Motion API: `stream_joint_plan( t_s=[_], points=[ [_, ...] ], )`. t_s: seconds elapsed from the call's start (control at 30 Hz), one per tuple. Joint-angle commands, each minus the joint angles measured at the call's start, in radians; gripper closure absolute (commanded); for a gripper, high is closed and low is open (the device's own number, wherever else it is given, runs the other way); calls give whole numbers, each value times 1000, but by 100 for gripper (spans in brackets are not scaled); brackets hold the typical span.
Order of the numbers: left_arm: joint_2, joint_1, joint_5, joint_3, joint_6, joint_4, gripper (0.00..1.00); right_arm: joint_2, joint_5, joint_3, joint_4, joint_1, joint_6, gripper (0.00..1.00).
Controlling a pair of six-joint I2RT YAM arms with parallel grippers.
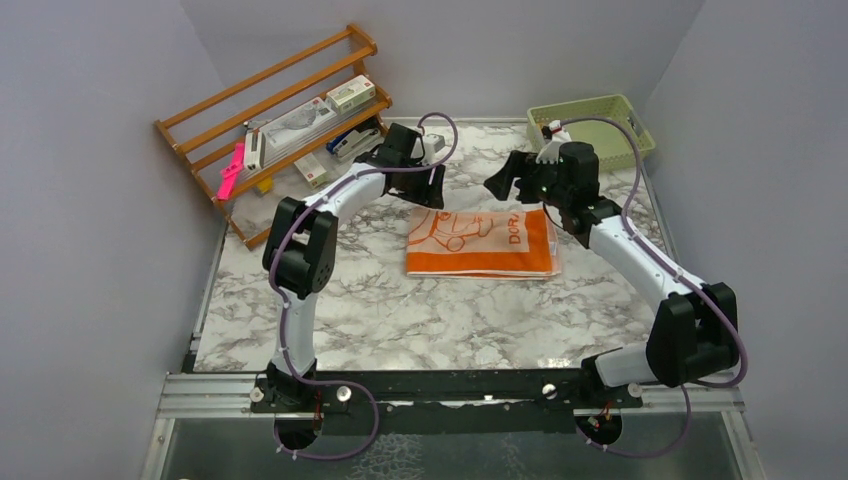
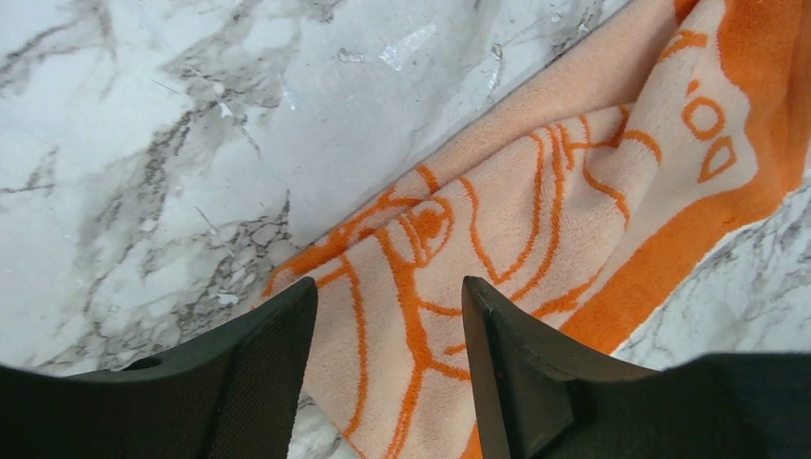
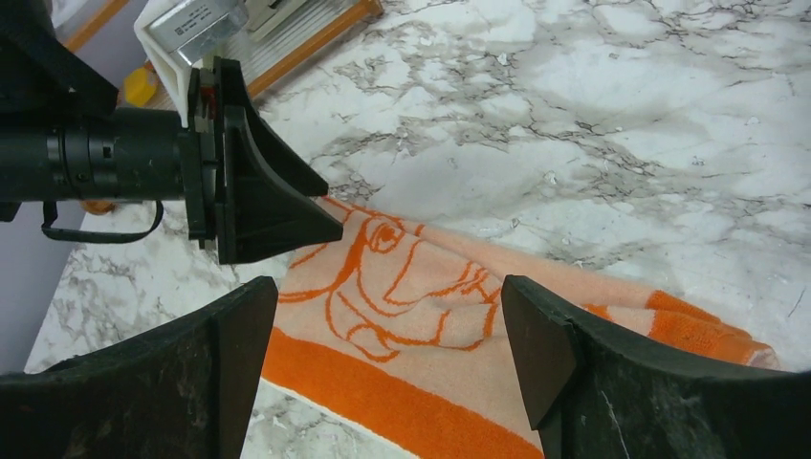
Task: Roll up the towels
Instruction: Fold the towel at the center of the board.
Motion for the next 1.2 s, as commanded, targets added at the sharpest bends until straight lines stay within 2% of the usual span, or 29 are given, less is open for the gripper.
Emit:
stream_joint_plan(
  t_s=[0.0,0.17,0.43,0.7,0.87,1.17],
  points=[
    [32,3,-65,57,122,3,39,-51,-23,-44,-31,-13,-23,11],
    [66,-15,-52,88,181,2,38,-81,-25,-71,-51,-23,-44,10],
    [93,-86,-93,29,247,10,39,-94,-33,-72,-67,-39,-66,10],
    [140,-91,-169,39,250,11,54,-102,-35,-74,-73,-51,-78,9],
    [156,-91,-186,50,244,19,68,-113,-31,-73,-82,-58,-82,9],
    [100,-79,-215,48,265,17,67,-103,-35,-81,-81,-63,-85,9]
  ],
)
